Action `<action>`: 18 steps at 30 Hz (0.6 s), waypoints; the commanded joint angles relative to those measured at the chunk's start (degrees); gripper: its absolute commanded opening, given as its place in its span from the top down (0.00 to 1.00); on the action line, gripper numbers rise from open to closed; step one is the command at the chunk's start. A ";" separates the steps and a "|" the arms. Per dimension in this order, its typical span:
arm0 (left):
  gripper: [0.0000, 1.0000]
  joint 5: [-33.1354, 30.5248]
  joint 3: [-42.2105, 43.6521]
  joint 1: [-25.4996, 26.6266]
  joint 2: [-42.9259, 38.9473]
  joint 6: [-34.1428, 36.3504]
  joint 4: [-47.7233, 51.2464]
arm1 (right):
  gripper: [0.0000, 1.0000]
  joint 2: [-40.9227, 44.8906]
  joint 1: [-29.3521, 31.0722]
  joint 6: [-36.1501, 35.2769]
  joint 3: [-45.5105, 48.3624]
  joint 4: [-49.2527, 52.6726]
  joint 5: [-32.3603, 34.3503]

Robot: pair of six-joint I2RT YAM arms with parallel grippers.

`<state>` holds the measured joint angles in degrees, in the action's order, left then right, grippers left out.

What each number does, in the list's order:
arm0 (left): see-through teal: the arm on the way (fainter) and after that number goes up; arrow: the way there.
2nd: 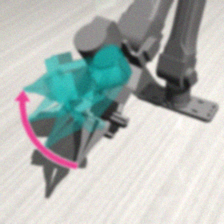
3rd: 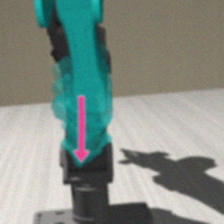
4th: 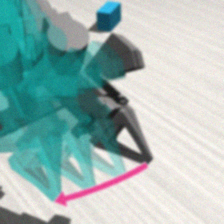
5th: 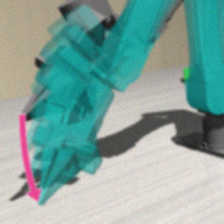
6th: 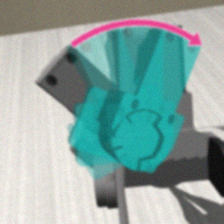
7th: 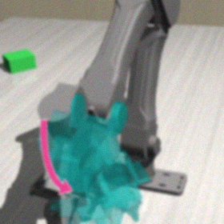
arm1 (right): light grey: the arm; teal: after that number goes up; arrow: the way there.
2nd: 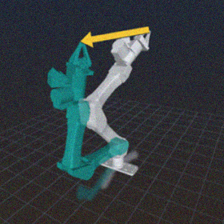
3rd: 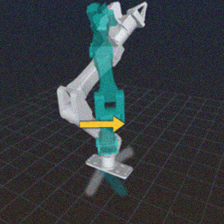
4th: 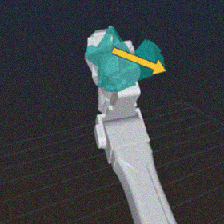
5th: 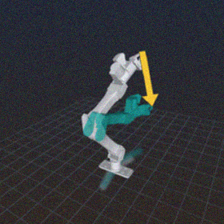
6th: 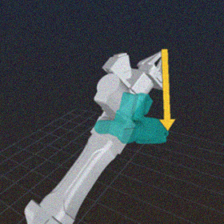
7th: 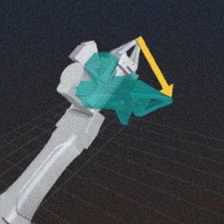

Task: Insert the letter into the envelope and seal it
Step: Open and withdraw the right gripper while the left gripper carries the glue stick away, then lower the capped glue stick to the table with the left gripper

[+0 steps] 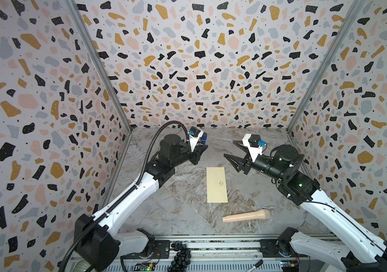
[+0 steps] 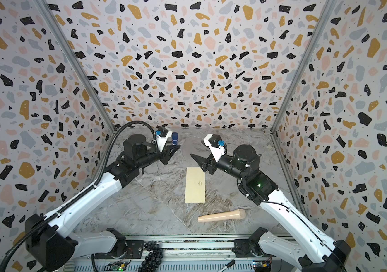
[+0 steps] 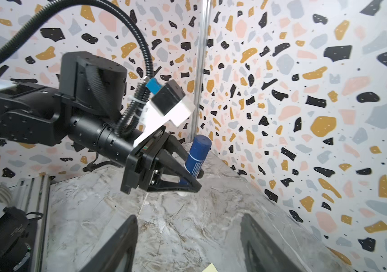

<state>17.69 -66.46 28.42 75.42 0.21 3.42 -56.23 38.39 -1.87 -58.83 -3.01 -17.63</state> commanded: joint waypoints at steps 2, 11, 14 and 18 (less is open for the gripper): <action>1.00 1.00 -5.99 -5.05 6.56 -5.46 8.80 | 0.30 2.77 -1.02 1.47 5.28 -2.82 6.41; 1.00 -3.50 -19.40 -14.52 23.52 -8.80 20.64 | 0.30 5.74 -2.18 2.95 11.53 -1.88 9.58; 1.00 -6.82 -22.62 -16.12 28.70 -8.76 23.95 | 0.30 6.26 -2.37 3.64 12.83 -2.45 9.60; 1.00 -8.39 -25.62 -17.86 34.22 -8.16 27.66 | 0.30 6.31 -2.56 4.41 13.65 -2.83 9.17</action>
<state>11.42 -89.76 11.25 107.83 -7.77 26.37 -51.07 36.01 1.19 -45.43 -4.32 -9.08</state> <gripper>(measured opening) 0.239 0.703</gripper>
